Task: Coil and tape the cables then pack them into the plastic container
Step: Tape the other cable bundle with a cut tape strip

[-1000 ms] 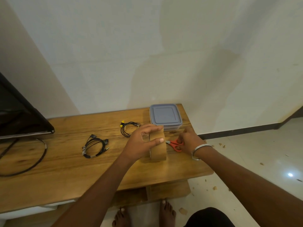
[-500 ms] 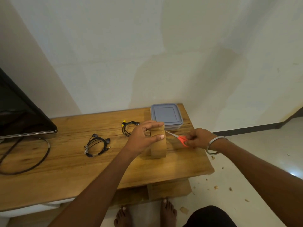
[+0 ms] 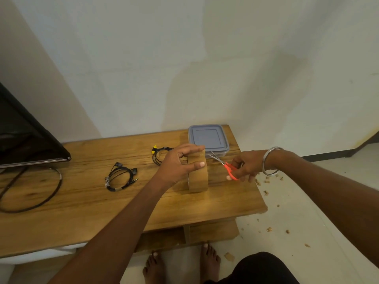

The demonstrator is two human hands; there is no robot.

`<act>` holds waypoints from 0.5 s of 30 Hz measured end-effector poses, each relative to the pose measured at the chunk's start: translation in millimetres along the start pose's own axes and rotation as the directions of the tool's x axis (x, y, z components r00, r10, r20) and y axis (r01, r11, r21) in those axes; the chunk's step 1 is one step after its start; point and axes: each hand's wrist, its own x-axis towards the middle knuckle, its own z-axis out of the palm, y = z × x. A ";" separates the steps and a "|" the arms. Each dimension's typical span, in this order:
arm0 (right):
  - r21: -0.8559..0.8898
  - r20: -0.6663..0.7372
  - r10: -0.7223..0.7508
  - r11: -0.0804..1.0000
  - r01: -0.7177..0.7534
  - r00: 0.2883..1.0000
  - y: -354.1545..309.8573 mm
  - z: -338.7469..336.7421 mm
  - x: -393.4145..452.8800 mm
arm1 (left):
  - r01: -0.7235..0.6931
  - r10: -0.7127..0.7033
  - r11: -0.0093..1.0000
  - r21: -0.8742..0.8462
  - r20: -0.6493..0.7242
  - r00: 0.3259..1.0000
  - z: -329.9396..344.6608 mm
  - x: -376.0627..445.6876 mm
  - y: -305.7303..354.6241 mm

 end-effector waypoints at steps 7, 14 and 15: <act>-0.118 0.000 -0.017 0.993 0.017 1.000 -16.5 -16.2 3.2 | -0.010 0.010 1.000 0.008 0.018 1.000 -0.7 1.3 -1.2; -0.240 0.040 0.013 0.971 -0.003 0.999 -32.8 -30.6 9.3 | -0.007 0.007 1.000 0.008 0.042 0.999 -2.3 6.6 -3.4; -0.249 0.039 0.015 0.969 -0.005 0.999 -33.8 -32.3 9.2 | -0.004 0.003 1.000 0.008 0.048 0.999 -2.7 7.2 -2.9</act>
